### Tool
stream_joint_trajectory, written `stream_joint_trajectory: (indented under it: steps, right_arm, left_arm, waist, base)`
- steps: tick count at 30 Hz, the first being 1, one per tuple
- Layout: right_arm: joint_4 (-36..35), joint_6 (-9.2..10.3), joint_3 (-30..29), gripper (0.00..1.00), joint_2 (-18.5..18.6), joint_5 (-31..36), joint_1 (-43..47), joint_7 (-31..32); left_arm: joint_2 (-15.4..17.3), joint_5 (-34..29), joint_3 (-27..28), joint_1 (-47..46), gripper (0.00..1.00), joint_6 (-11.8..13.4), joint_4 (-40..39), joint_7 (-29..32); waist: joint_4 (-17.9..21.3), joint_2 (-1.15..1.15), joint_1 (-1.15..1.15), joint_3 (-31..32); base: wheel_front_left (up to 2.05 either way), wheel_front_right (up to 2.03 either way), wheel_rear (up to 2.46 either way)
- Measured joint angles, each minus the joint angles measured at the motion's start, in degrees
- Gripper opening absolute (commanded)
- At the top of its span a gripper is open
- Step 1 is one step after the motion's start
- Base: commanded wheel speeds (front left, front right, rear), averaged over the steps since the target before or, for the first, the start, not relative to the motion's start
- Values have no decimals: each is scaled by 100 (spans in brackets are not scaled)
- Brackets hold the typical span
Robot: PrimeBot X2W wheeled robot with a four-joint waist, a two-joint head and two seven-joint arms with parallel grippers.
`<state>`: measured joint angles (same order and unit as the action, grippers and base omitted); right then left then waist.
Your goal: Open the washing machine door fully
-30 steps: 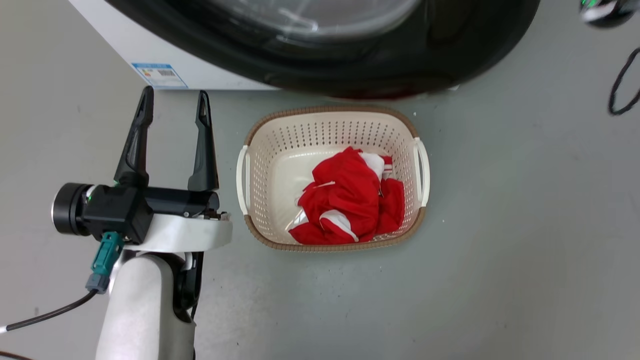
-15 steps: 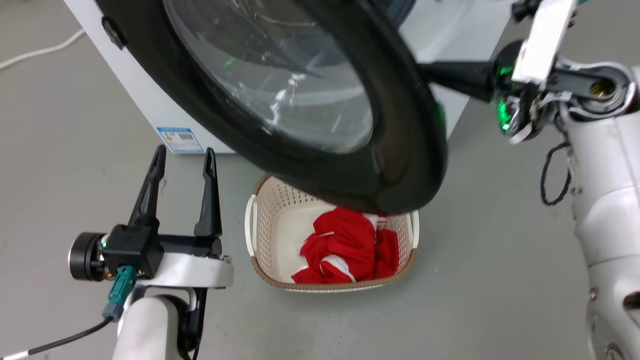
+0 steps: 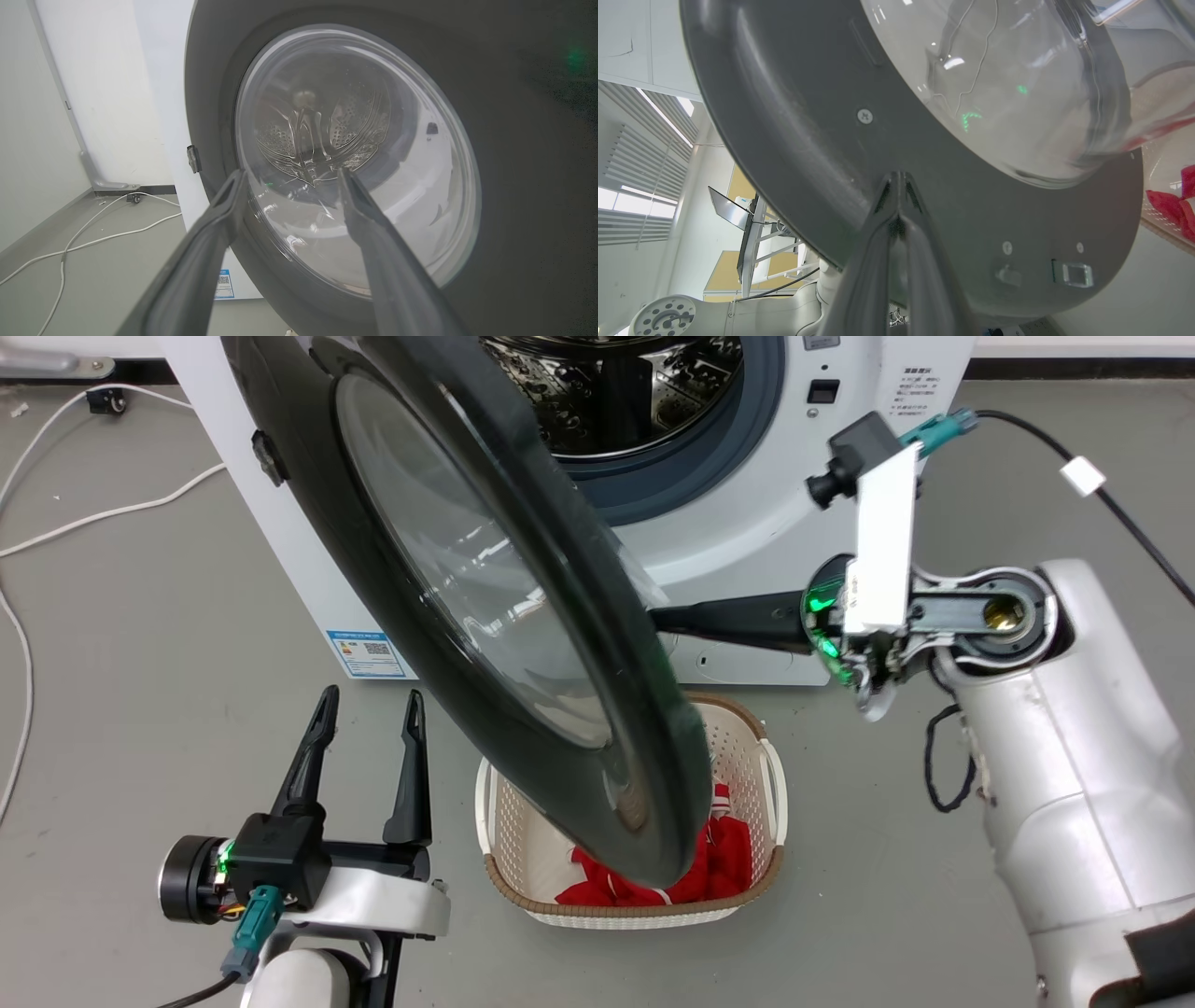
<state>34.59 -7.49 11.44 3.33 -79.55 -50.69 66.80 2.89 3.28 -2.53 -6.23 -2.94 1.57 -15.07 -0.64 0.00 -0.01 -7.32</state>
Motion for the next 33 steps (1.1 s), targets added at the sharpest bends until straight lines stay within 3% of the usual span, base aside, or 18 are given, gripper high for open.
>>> stream_joint_trajectory:
  steps: [4, 10, 22, 23, 24, 25, 33]
  right_arm:
    - [-428, 0, 742, 0, -16, -424, 242, -454]
    - [-548, 0, 1122, 0, -30, -625, 336, -975]
    - [-957, 0, 44, 0, 79, -40, 1067, -3694]
    - [-1024, 0, -68, 29, 97, -38, 1185, -3863]
    - [-1090, 0, -170, 51, 114, -32, 1318, -4025]
    - [-1171, 0, -274, 100, 137, 0, 1467, -4206]
    - [-1801, 0, -804, 100, 194, 691, 2634, -5692]
  left_arm:
    - [-1, 26, -80, 6, 100, 19, 25, 0]
    - [0, 46, -87, 25, 100, 51, 32, 0]
    - [0, 58, -46, 129, 100, 99, 71, 0]
    - [0, 57, -37, 130, 100, 98, 73, 0]
    - [-1, 56, -22, 134, 100, 96, 71, 0]
    - [0, 48, -8, 140, 100, 94, 74, 0]
    - [0, 23, 111, 238, 100, 93, 59, 0]
  waist:
    - [-68, 0, 0, 14]
    - [-68, 0, 0, 48]
    - [69, 0, 0, 249]
    - [82, 0, 0, 266]
    - [98, 0, 0, 282]
    - [113, 0, 1, 298]
    - [220, 0, 1, 397]
  base:
    - [0, 0, 0]
    - [0, 0, 0]
    - [0, 0, 0]
    - [0, 0, 0]
    - [0, 0, 0]
    - [0, 0, 0]
    - [0, 0, 0]
